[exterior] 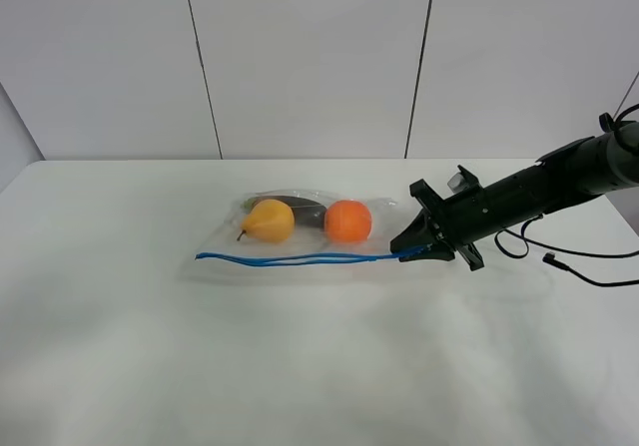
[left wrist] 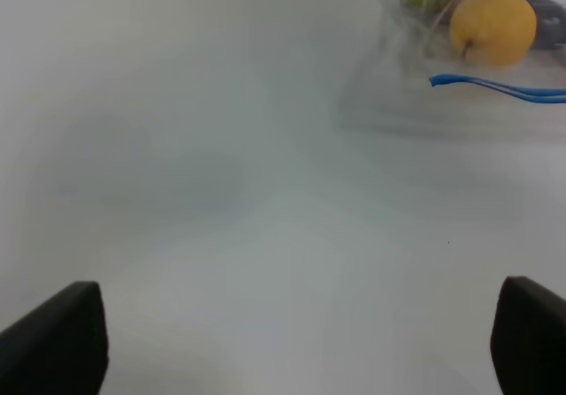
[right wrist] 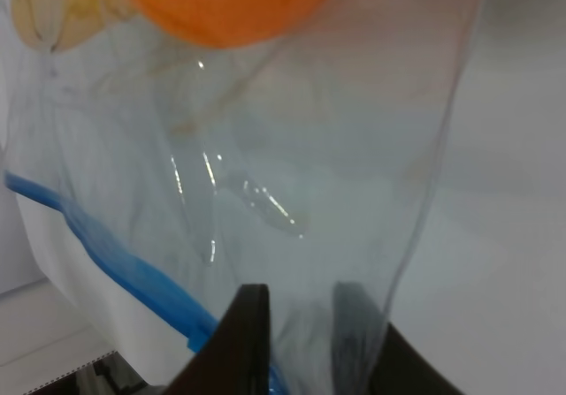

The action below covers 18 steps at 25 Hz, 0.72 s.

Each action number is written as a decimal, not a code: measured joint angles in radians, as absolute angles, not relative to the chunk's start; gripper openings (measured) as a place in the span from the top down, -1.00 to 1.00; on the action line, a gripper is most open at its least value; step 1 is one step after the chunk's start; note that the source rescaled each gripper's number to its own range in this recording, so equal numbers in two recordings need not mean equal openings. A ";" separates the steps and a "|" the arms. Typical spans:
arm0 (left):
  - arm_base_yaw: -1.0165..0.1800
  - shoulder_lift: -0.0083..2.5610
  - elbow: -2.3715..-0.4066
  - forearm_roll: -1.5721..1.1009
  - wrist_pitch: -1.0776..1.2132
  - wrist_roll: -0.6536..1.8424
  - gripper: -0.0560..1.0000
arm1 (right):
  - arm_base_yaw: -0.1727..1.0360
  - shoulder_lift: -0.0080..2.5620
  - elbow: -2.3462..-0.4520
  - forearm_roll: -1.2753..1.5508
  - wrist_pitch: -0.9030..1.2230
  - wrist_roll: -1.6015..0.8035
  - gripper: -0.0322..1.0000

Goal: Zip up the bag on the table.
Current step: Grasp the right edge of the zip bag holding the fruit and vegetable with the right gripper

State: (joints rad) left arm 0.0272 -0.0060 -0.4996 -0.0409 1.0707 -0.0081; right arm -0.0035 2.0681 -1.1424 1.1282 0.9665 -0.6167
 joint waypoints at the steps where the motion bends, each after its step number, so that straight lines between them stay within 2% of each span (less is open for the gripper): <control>1: 0.027 -0.006 -0.500 -0.041 1.071 -0.008 -1.00 | -0.004 2.068 -1.142 1.128 0.969 -0.617 0.49; 18: 0.027 -0.006 -0.500 -0.041 1.071 -0.008 -1.00 | -0.004 2.068 -1.142 1.128 1.045 -0.660 0.50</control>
State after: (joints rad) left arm 0.0272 -0.0060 -0.4996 -0.0409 1.0707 -0.0081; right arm -0.0035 2.0681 -1.1424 1.1282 1.0453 -0.6601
